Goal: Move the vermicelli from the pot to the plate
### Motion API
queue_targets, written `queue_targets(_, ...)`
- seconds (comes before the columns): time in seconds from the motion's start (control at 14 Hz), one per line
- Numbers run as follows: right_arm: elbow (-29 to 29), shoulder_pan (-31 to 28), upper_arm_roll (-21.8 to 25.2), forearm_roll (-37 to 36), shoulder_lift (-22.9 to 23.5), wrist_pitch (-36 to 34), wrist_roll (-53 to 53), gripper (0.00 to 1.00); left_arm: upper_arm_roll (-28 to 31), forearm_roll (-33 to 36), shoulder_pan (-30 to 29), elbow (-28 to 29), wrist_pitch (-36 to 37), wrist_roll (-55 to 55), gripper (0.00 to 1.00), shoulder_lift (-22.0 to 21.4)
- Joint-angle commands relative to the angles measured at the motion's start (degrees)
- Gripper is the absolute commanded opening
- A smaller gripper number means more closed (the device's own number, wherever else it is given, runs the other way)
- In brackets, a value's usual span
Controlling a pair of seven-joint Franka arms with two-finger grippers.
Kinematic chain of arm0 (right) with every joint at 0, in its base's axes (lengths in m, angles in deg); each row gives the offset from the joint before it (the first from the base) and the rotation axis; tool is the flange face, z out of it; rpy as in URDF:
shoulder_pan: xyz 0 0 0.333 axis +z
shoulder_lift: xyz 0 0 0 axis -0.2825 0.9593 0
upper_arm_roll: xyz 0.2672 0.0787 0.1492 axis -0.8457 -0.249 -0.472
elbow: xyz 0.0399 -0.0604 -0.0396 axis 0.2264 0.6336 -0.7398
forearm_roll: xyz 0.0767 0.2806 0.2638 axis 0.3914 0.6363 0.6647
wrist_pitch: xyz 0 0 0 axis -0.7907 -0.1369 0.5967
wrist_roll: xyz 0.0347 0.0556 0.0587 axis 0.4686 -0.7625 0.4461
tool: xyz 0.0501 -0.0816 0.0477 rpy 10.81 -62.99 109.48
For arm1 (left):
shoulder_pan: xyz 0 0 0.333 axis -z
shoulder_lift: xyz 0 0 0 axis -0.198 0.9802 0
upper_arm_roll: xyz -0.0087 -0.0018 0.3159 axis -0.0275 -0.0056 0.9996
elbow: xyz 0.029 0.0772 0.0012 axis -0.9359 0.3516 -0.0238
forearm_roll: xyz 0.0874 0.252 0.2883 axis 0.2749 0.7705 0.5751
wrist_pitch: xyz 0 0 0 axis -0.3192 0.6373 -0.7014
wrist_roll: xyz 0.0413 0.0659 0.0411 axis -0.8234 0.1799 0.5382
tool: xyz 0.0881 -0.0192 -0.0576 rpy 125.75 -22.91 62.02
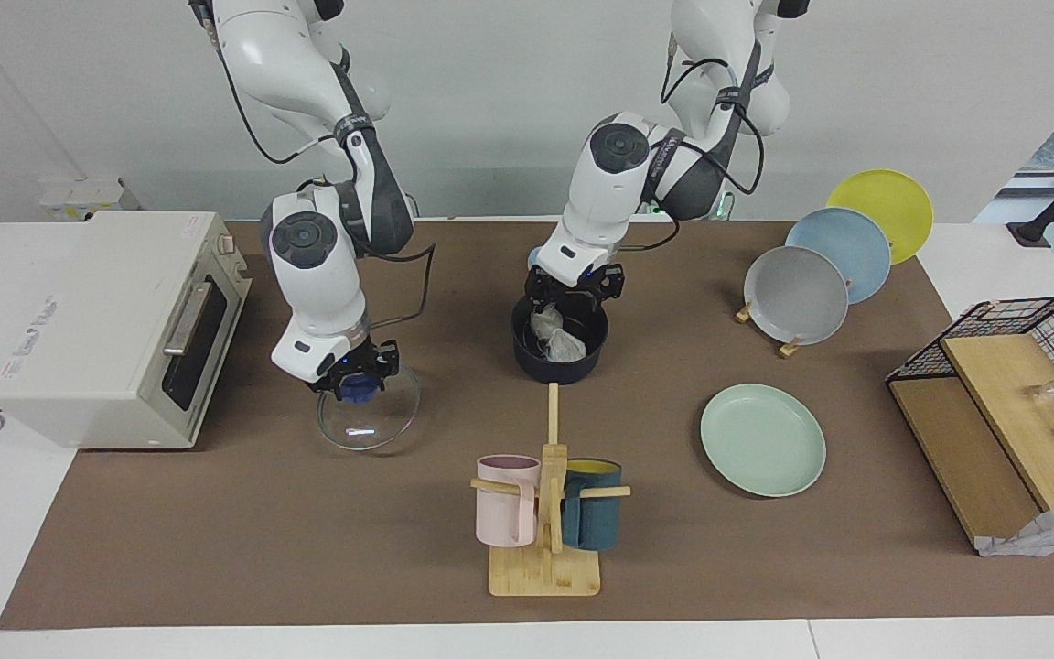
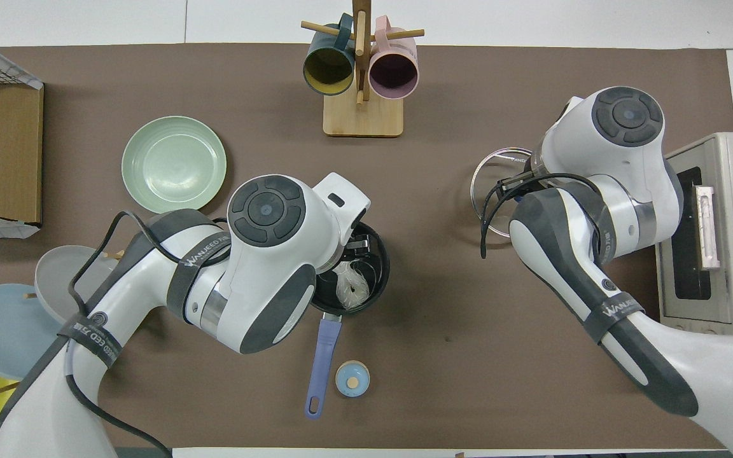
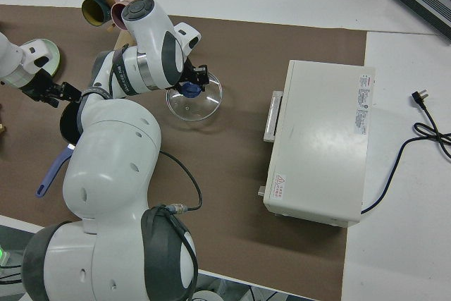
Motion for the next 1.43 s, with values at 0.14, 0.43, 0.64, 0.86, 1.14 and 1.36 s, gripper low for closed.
queue_targets(0.14, 2.2, -0.7, 0.8, -1.4, -0.5, 1.6, -2.5, 0.35, 1.2, -0.2, 2.1, 3.0, -4.4, 0.2, 1.00, 1.7)
queue_targets(0.43, 2.2, -0.7, 0.9, -3.1, 0.8, 2.4, -2.5, 0.35, 1.3, -0.1, 3.4, 3.8, -6.5, 0.2, 1.00, 5.0)
queue_targets(0.64, 2.4, -0.7, 1.4, -3.1, 1.0, 2.5, -2.5, 0.36, 1.3, -0.1, 3.7, 3.8, -7.8, 0.2, 1.00, 6.2)
queue_targets(0.86, 2.6, -0.6, 1.6, -3.1, 1.0, 2.5, -2.2, 0.56, 1.3, 0.7, 3.7, 3.8, -7.7, -0.3, 0.94, 6.2)
queue_targets(1.14, 3.0, -0.6, 1.6, -3.1, 0.9, 2.8, -1.9, 0.71, 1.3, 0.9, 3.7, 4.0, -7.8, -2.3, 0.36, 6.2)
queue_targets(1.36, 3.0, -0.6, 1.5, -3.1, 0.9, 2.7, -0.7, 0.79, 1.3, 1.0, 3.5, 4.4, -7.8, -2.5, 0.00, 6.1)
